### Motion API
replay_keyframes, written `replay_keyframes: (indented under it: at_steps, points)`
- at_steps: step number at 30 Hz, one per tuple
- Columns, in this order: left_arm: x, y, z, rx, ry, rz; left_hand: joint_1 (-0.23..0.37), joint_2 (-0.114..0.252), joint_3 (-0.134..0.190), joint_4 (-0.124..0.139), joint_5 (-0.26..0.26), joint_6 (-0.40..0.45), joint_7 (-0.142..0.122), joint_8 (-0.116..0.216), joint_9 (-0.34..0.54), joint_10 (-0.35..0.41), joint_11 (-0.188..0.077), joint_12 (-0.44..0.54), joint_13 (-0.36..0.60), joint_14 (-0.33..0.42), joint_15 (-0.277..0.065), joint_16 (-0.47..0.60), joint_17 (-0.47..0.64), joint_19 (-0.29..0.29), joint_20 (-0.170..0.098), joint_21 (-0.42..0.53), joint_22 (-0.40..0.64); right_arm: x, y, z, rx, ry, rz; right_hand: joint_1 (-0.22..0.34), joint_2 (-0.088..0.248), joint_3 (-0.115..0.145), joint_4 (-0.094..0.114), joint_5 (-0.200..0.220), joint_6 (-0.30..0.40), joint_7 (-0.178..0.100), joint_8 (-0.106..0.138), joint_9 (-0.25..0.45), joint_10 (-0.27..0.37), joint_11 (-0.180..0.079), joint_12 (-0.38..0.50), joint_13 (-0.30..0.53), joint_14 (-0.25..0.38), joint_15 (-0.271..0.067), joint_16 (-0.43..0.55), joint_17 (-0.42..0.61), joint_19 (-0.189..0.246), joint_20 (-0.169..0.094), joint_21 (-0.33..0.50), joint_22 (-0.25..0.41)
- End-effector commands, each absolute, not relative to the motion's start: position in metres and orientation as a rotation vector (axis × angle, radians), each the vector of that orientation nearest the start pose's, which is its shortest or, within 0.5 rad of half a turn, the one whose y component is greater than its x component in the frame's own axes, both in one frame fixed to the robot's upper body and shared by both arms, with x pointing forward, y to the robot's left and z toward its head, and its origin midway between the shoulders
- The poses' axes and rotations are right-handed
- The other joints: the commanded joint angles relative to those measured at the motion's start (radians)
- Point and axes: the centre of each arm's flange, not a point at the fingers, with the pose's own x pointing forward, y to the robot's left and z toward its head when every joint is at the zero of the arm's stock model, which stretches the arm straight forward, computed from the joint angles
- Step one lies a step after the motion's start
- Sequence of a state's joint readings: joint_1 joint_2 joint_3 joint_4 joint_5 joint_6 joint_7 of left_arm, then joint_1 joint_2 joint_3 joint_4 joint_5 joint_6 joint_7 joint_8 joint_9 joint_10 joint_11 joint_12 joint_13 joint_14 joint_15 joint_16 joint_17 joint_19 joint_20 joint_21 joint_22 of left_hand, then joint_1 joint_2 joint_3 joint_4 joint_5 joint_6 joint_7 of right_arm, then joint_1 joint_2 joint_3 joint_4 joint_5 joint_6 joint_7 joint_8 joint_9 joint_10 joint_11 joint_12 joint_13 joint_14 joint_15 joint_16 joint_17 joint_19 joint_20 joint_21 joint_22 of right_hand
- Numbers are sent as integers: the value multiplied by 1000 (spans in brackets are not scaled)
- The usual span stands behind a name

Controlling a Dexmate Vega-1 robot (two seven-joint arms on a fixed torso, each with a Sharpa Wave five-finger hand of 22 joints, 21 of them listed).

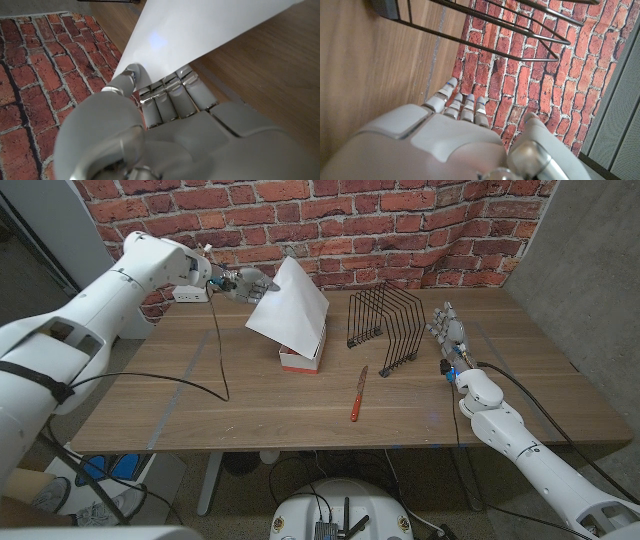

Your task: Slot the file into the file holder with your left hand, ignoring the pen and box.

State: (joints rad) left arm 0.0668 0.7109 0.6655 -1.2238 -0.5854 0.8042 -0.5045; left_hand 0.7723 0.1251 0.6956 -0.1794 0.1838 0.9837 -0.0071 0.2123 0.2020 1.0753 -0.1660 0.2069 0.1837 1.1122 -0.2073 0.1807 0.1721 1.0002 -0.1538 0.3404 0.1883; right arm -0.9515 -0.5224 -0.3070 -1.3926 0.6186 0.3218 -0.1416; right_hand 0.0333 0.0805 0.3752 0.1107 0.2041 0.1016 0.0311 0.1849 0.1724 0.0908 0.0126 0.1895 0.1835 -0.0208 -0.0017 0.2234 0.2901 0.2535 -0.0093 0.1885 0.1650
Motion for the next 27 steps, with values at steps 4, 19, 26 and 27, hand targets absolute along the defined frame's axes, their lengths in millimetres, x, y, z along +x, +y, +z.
replay_keyframes:
  at_steps: [4, 19, 26, 27]
  points:
    - [654, 292, 235, 580, 30, -434, -8, -2, 7, 0, 2, -1, 4, -2, 6, 1, -4, -3, 6, -12, -21, -2, 0, -11, -4, -5, 2, 630, -321, -49, 99, -617, 32, -3, 40, 0, 8, 3, 2, 6, 0, 3, 8, -1, 4, 3, -1, 2, 5, 5, 1, -6, -1, 3]
    - [651, 272, 268, 681, -19, -469, -19, -5, 7, 3, 2, -6, 0, -5, 8, -4, -7, -6, 8, -29, -19, -5, -1, -23, 5, -9, 2, 632, -322, -50, 109, -617, 33, -4, 40, 0, 11, 3, 3, 6, 1, 3, 9, -1, 4, 3, 1, 3, 5, 5, 2, -3, 0, 3]
    - [647, 266, 277, 719, -41, -482, -22, -4, 7, 4, 1, -6, 0, -5, 8, -4, -6, -6, 9, -30, -18, -4, -1, -25, 7, -10, 2, 631, -322, -51, 111, -616, 31, -5, 39, 0, 12, 3, 3, 4, 1, 3, 9, -1, 3, 3, 1, 4, 5, 5, 3, -3, 0, 3]
    - [647, 265, 278, 727, -44, -485, -22, -4, 7, 4, 1, -6, 0, -5, 9, -3, -5, -6, 9, -31, -18, -4, -1, -27, 8, -10, 2, 631, -322, -52, 111, -615, 32, -5, 39, 0, 12, 3, 3, 5, 1, 3, 9, -1, 3, 3, 1, 4, 5, 5, 3, -3, 0, 3]
